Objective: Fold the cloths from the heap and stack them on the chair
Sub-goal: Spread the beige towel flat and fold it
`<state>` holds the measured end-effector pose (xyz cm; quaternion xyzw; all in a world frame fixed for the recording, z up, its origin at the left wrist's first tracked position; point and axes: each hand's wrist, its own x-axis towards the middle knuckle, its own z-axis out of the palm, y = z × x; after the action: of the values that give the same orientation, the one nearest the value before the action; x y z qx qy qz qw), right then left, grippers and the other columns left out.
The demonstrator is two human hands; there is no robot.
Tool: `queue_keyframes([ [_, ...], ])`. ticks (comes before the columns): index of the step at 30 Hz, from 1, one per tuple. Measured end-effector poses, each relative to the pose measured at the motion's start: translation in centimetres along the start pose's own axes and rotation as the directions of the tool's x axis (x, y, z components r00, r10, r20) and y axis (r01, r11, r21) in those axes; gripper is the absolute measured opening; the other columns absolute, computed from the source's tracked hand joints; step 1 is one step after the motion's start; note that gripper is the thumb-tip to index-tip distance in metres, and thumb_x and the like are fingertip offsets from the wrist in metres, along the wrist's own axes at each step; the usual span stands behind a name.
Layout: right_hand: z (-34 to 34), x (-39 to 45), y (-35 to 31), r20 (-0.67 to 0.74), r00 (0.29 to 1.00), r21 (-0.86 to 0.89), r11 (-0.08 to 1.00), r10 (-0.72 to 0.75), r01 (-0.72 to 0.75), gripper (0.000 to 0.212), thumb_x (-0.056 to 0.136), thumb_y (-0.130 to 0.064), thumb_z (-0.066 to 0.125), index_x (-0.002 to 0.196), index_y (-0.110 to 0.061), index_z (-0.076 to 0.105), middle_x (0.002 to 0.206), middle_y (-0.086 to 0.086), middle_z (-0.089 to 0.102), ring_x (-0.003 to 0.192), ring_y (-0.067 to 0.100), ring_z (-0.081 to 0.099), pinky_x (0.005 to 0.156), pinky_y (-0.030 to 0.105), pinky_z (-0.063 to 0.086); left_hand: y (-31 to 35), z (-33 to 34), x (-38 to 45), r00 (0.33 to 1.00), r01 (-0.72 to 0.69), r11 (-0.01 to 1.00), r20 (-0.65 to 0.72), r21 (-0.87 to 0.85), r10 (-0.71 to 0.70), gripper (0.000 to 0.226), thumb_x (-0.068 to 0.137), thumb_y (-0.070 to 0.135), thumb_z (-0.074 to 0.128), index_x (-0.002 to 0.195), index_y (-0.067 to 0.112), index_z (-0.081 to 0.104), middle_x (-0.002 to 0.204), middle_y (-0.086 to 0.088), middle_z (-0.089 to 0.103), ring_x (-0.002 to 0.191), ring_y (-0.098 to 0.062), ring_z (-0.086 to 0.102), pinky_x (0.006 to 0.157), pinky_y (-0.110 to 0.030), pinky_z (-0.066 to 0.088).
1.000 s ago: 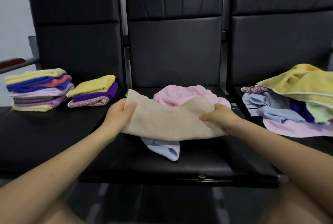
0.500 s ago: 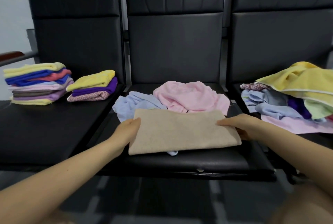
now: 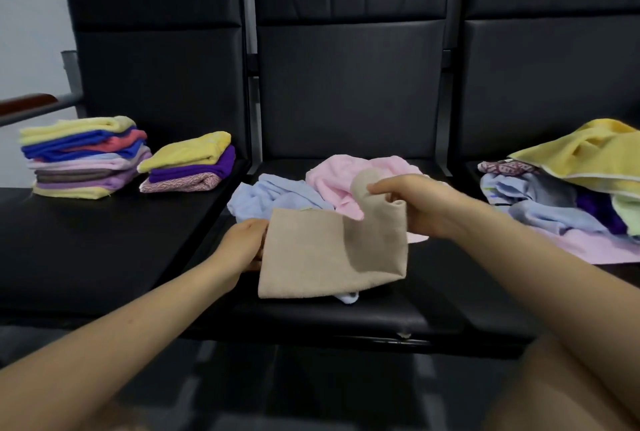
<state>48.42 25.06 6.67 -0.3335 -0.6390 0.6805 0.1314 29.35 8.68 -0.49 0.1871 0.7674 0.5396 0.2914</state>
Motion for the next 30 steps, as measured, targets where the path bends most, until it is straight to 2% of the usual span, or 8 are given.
queue_keyframes([
  [4, 5.0, 1.5, 0.5, 0.094, 0.995, -0.06, 0.998, -0.026, 0.032, 0.012, 0.089, -0.01, 0.051, 0.083, -0.001, 0.054, 0.081, 0.009, 0.049, 0.071, 0.022, 0.048, 0.061, 0.026, 0.038, 0.0, -1.3, -0.4, 1.0, 0.003, 0.996, -0.024, -0.085, -0.005, 0.02, 0.096, 0.016, 0.045, 0.104, 0.012, 0.063, 0.078, -0.004, 0.058, 0.057, -0.015, 0.05, 0.053, -0.024, 0.043],
  [7, 8.0, 3.1, 2.4, 0.065, 0.995, -0.223, 0.971, -0.075, 0.087, 0.028, 0.09, -0.012, 0.053, 0.062, -0.016, 0.049, 0.056, -0.002, 0.047, 0.049, 0.009, 0.041, 0.048, 0.02, 0.03, -0.3, -2.2, -0.2, 0.997, -0.02, 0.995, -0.082, -0.093, 0.012, 0.018, 0.096, 0.016, 0.046, 0.103, 0.012, 0.062, 0.08, -0.004, 0.057, 0.058, -0.015, 0.049, 0.053, -0.024, 0.044],
  [10, 10.1, 3.5, 4.4, 0.171, 0.983, -0.289, 0.95, -0.072, 0.12, 0.014, 0.094, -0.007, 0.05, 0.087, -0.011, 0.06, 0.069, 0.005, 0.056, 0.055, 0.01, 0.053, 0.052, 0.018, 0.043, -0.6, -2.6, -0.2, 0.997, -0.012, 0.997, -0.076, -0.081, 0.006, 0.018, 0.096, 0.015, 0.045, 0.101, 0.012, 0.062, 0.078, -0.004, 0.057, 0.055, -0.014, 0.048, 0.049, -0.023, 0.044],
  [13, 10.7, 4.0, 5.4, 0.151, 0.975, -0.372, 0.904, -0.165, 0.211, 0.034, 0.095, -0.01, 0.054, 0.129, -0.006, 0.051, 0.075, 0.005, 0.063, 0.059, 0.007, 0.057, 0.056, 0.013, 0.046, -0.9, -2.7, -0.3, 0.999, -0.014, 0.998, -0.052, -0.059, 0.011, 0.019, 0.097, 0.015, 0.044, 0.104, 0.01, 0.061, 0.077, -0.004, 0.057, 0.055, -0.015, 0.049, 0.047, -0.021, 0.045],
  [20, 8.7, 3.6, 5.1, 0.033, 0.934, -0.409, 0.848, -0.355, 0.337, 0.017, 0.096, -0.021, 0.053, 0.109, -0.015, 0.064, 0.072, -0.002, 0.063, 0.057, 0.007, 0.058, 0.059, 0.019, 0.051, -0.8, -1.8, 0.2, 0.977, -0.209, 0.962, -0.003, 0.176, 0.213, 0.022, 0.095, 0.016, 0.046, 0.086, 0.014, 0.067, 0.073, -0.003, 0.066, 0.056, -0.014, 0.055, 0.051, -0.024, 0.045],
  [24, 5.0, 3.8, 4.7, -0.146, 0.843, -0.699, 0.657, -0.518, 0.283, 0.023, 0.091, -0.028, 0.058, 0.112, -0.02, 0.062, 0.085, -0.007, 0.062, 0.08, 0.011, 0.058, 0.073, 0.031, 0.049, -0.2, -0.4, 0.2, 0.976, -0.219, 0.938, 0.076, 0.269, 0.206, 0.026, 0.094, 0.03, 0.056, 0.089, 0.008, 0.068, 0.077, -0.008, 0.067, 0.061, -0.016, 0.06, 0.051, -0.024, 0.048],
  [27, 2.8, 3.9, 5.0, -0.209, 0.916, -0.722, 0.686, -0.343, 0.092, 0.041, 0.088, -0.031, 0.062, 0.125, -0.015, 0.053, 0.096, 0.001, 0.061, 0.085, 0.018, 0.06, 0.07, 0.03, 0.048, -0.1, 0.5, 0.8, 0.983, -0.175, 0.924, 0.108, 0.34, 0.146, 0.032, 0.088, 0.04, 0.064, 0.092, 0.009, 0.068, 0.074, -0.009, 0.063, 0.059, -0.016, 0.056, 0.055, -0.025, 0.046],
  [30, 2.1, 3.4, 5.3, -0.105, 0.993, -0.561, 0.828, -0.062, -0.008, 0.017, 0.091, -0.029, 0.06, 0.098, -0.014, 0.059, 0.08, 0.002, 0.063, 0.066, 0.014, 0.059, 0.056, 0.024, 0.048, 0.1, 0.8, 1.0, 0.984, -0.114, 0.94, 0.164, 0.322, 0.063, 0.025, 0.086, 0.04, 0.066, 0.086, 0.015, 0.066, 0.073, -0.005, 0.06, 0.054, -0.011, 0.05, 0.049, -0.022, 0.039],
])
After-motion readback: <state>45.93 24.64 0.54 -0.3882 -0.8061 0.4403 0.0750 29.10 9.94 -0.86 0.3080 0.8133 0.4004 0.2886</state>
